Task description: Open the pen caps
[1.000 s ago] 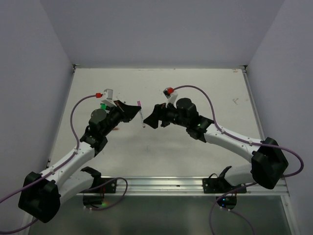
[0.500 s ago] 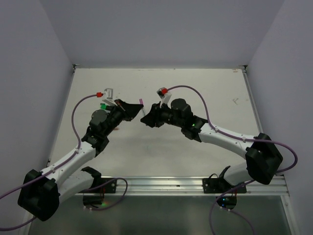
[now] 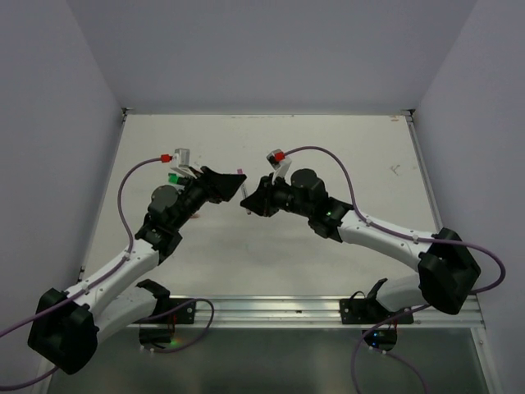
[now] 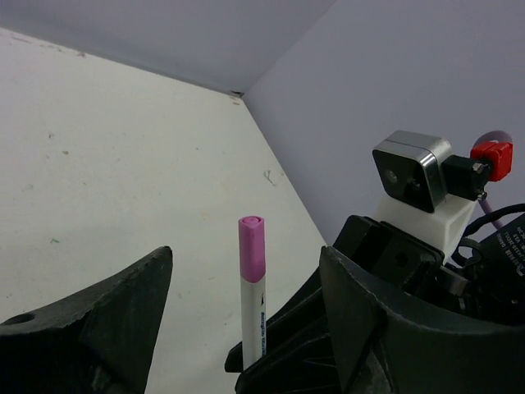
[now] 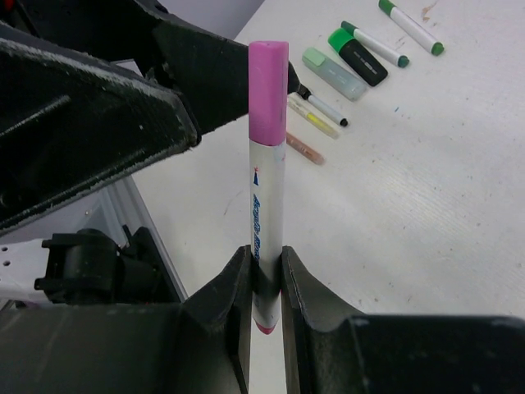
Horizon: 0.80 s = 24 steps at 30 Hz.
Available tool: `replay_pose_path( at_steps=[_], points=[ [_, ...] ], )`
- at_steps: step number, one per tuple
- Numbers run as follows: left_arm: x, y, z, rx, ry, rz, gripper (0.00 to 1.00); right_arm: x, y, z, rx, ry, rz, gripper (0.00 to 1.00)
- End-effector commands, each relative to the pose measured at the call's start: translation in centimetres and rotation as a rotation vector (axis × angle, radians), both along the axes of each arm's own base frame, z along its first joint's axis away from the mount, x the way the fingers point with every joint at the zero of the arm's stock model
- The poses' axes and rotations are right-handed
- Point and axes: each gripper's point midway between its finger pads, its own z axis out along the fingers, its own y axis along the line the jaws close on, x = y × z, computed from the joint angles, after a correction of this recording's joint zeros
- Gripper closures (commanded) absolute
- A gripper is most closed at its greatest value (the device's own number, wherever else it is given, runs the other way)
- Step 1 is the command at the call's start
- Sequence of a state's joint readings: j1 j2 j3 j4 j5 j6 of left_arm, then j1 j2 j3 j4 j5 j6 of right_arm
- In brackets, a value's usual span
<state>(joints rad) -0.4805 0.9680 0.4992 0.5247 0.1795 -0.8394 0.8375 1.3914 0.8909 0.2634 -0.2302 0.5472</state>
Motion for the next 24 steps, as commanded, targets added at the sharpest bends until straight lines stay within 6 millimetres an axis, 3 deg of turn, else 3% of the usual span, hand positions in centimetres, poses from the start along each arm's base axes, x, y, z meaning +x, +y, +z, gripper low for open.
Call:
replay_pose_path(
  at_steps=[1,12,18,24],
  points=[
    [-0.1,0.0,2.9,0.032,-0.105,-0.002,0.24,-0.9,-0.5,1.7,0.022,-0.062,0.032,1.00],
    [0.0,-1.9,2.5,0.054,-0.095,-0.102,0.40,-1.6,-0.6,1.5,0.016,-0.065,0.064,1.00],
    [0.1,-2.4,2.1,0.045,-0.078,-0.131,0.57,-1.6,-0.6,1.3,0.014,-0.060,0.064,1.00],
    [0.3,-2.2,2.5,0.040,-0.091,-0.109,0.84,-1.8,-0.6,0.8,0.005,-0.053,0.071,1.00]
  ],
)
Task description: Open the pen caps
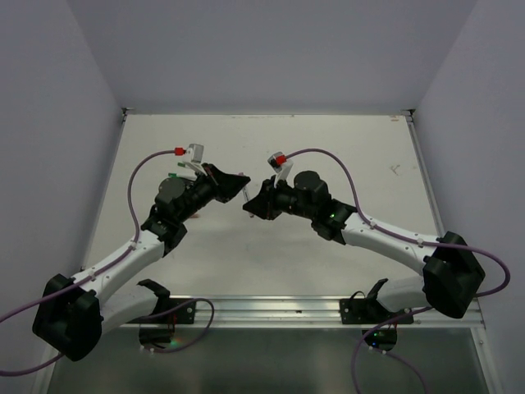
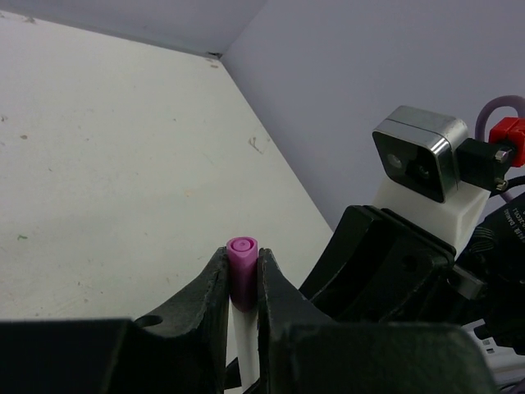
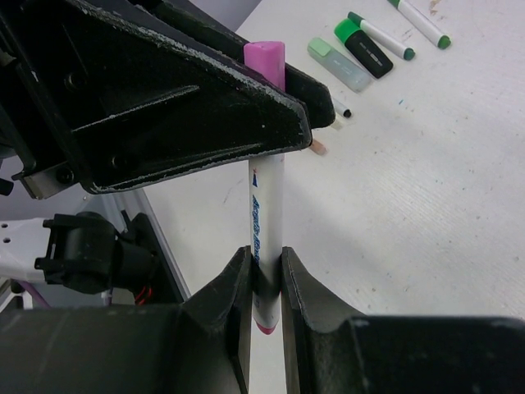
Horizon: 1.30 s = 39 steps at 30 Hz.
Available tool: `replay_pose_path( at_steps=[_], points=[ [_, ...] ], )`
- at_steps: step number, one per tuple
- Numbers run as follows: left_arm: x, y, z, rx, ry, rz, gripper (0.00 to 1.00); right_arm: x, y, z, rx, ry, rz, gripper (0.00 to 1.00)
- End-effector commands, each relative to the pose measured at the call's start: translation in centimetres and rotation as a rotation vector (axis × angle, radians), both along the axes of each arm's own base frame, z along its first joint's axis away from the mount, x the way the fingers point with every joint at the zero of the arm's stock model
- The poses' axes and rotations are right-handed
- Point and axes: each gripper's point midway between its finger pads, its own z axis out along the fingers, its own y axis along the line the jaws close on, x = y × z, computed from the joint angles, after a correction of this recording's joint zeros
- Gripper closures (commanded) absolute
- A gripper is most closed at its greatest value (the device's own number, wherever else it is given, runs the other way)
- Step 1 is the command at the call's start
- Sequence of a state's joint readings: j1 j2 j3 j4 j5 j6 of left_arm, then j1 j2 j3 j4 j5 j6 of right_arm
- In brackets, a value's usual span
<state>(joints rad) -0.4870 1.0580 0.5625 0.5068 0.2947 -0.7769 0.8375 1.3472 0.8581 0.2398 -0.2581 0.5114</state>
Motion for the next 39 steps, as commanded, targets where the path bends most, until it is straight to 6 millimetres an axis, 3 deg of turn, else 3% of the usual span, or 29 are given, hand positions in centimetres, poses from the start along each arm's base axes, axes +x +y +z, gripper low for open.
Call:
replay_pose_path(
  at_steps=[1,5,11,14,23,28,39],
  points=[
    [0.4,0.0,3.2,-0.038,-0.088,0.010,0.86,-0.6,0.1,0.8,0.019,-0.031,0.036,1.00],
    [0.6,0.1,3.7,-0.057,-0.103,0.021,1.00,-1.2,-0.2,-0.5,-0.002,-0.008,0.049,1.00],
    [1.4,0.3,5.8,-0.094,-0.148,0.053,1.00,-2.7,-1.2,-2.5,-0.026,0.026,0.074,1.00],
    [2.2,0.4,6.9,-0.098,-0.178,0.078,1.00,-3.8,-2.3,-4.6,-0.055,0.056,0.080,1.00],
    [4.3,0.4,10.9,-0.183,-0.256,0.139,1.00,-6.1,-4.5,-8.5,-0.094,0.131,0.080,1.00],
    [5.5,0.4,12.9,-0.239,-0.283,0.169,1.00,-6.7,-5.2,-9.6,-0.100,0.152,0.069,1.00],
    [8.0,1.0,14.8,-0.280,-0.311,0.261,1.00,-7.3,-6.0,-10.5,-0.097,0.163,0.057,1.00]
  ],
)
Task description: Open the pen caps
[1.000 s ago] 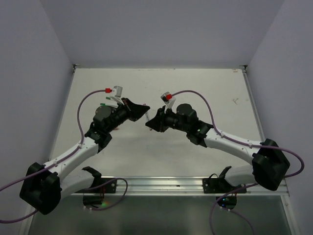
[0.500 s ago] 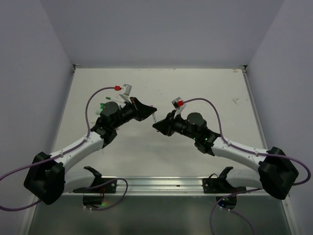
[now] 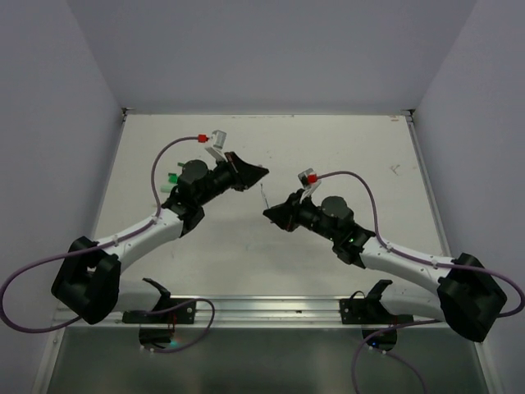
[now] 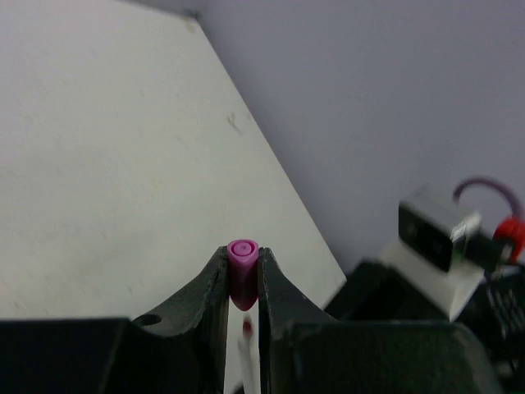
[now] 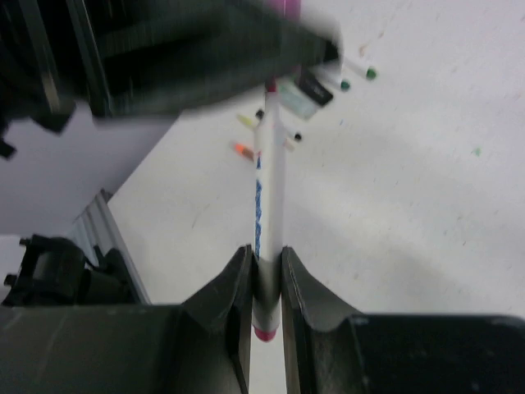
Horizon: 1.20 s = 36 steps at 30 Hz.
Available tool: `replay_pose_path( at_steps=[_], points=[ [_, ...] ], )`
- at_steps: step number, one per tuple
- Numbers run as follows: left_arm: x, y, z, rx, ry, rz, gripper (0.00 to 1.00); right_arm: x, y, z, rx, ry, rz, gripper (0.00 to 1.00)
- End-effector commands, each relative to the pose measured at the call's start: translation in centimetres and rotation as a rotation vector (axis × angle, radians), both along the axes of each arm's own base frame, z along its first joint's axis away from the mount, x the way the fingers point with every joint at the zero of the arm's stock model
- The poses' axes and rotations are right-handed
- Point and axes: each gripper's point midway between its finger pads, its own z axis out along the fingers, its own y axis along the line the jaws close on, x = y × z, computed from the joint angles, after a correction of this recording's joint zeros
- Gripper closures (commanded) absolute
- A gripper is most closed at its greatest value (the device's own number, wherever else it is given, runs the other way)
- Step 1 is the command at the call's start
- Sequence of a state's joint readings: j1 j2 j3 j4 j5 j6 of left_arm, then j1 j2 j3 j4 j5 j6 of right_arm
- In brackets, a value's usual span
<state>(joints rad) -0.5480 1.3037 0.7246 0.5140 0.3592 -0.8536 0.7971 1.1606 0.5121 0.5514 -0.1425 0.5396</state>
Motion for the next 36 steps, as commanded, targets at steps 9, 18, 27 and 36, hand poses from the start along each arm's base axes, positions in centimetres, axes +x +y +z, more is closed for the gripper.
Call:
replay_pose_path(
  at_steps=[9,18,27,36],
  points=[
    [7.2,6.8,17.5,-0.292,-0.449,0.455,1.00,-7.4,-1.0,-8.9,-0.192,0.271,0.218,1.00],
    [9.7,5.5,12.9,-0.026,-0.336,0.427,1.00,-6.3,-2.0,-8.8,-0.227,0.272,0.133,1.00],
    [13.5,5.8,0.1,0.491,0.018,0.406,1.00,0.4,-8.2,-8.6,-0.530,0.260,-0.287,1.00],
    [15.1,7.4,-11.7,0.848,0.308,0.391,1.00,10.4,-18.1,-8.1,-0.642,0.442,-0.727,1.00]
  ],
)
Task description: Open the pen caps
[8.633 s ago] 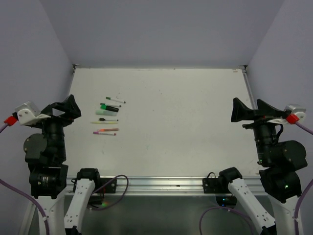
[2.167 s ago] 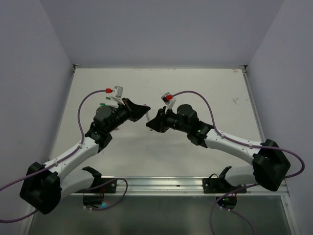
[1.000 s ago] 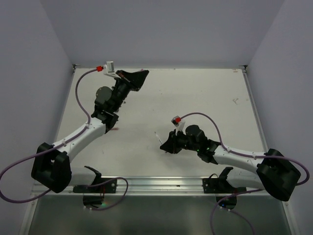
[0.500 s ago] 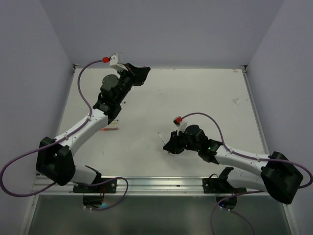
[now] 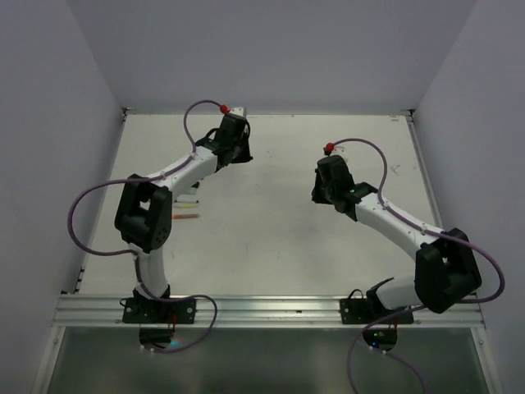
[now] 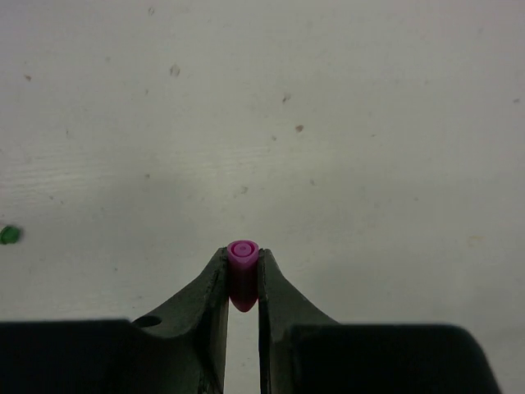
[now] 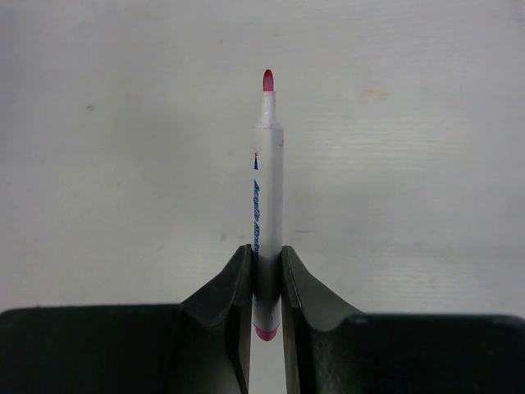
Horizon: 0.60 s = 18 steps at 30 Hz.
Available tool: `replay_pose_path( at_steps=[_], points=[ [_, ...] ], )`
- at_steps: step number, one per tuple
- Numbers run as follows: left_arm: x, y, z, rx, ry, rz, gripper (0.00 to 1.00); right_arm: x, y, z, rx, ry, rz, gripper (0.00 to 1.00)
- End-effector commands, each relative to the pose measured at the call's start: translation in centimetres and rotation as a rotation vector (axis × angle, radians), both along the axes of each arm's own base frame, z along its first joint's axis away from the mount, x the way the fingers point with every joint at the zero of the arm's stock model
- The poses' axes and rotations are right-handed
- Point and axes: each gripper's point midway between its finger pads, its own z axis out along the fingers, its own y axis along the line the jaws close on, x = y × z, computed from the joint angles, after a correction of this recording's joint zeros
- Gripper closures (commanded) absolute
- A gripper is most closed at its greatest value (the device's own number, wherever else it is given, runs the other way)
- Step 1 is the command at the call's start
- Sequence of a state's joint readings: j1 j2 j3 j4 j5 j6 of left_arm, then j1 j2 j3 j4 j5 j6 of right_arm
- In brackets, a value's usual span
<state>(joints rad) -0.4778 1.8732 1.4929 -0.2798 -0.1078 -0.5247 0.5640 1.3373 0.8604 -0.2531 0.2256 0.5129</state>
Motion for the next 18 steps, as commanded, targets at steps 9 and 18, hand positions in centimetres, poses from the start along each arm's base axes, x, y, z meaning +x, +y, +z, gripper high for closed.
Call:
replay_pose_path(
  at_steps=[9,18],
  points=[
    [0.7,1.8,-7.5,0.235,0.219,0.000,1.00,9.5,-11.0,-2.6,-0.175,0.171,-0.260,1.00],
    [0.0,2.9,-11.7,0.306,0.308,0.023,0.90,10.6,-15.7,-6.4,-0.221,0.269,-0.220,0.96]
  ],
)
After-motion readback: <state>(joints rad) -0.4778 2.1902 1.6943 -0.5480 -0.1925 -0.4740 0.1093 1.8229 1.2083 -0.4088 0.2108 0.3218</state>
